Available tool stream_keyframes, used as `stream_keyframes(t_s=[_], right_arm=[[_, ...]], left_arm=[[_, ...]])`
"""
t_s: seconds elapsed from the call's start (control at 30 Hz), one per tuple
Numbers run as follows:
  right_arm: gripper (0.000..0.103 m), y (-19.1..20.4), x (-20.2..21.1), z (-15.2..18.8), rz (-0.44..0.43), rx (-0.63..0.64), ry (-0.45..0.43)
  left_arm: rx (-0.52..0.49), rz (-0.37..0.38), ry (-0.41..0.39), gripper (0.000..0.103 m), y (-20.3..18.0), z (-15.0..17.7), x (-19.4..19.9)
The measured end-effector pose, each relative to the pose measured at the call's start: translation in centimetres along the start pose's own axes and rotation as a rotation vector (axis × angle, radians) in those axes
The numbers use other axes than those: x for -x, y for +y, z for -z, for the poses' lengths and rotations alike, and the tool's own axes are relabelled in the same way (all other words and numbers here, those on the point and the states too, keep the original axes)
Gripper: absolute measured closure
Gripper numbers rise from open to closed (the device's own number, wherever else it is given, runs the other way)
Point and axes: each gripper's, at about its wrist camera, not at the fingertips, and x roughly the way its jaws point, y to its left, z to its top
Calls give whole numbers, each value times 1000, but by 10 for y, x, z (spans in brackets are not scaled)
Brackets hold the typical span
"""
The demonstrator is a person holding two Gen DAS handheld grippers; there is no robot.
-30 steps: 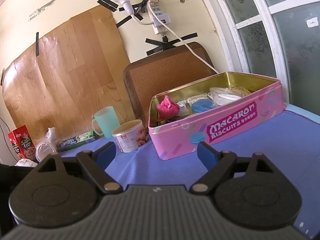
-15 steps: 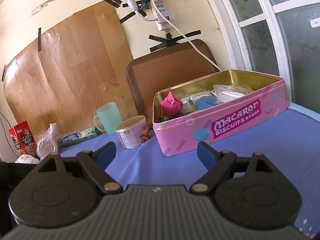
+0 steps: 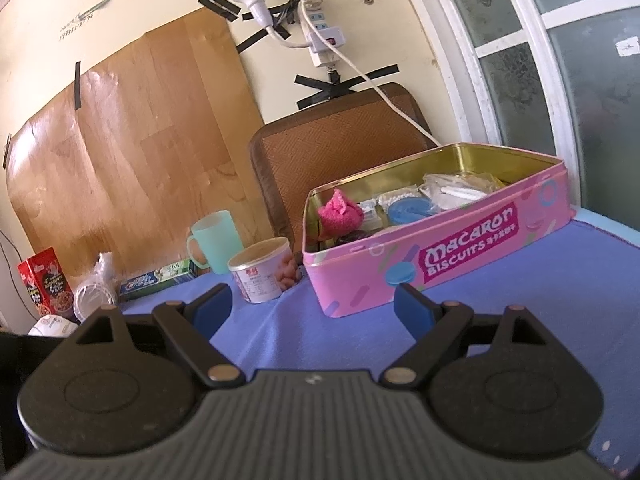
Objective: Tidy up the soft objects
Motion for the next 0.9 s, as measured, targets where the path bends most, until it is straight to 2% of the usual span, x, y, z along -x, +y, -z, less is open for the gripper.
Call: stream_keyframes(t_s=[0.13, 0.53, 0.9], right_arm=[[13, 0, 1, 1, -3, -2, 1], [13, -1, 1, 1, 9, -4, -3], [13, 2, 1, -1, 4, 14, -2]], left_arm=[[-13, -11, -4, 0, -3, 0, 2], [-57, -55, -84, 0, -8, 0, 16], [-28, -46, -82, 0, 5, -3, 16]])
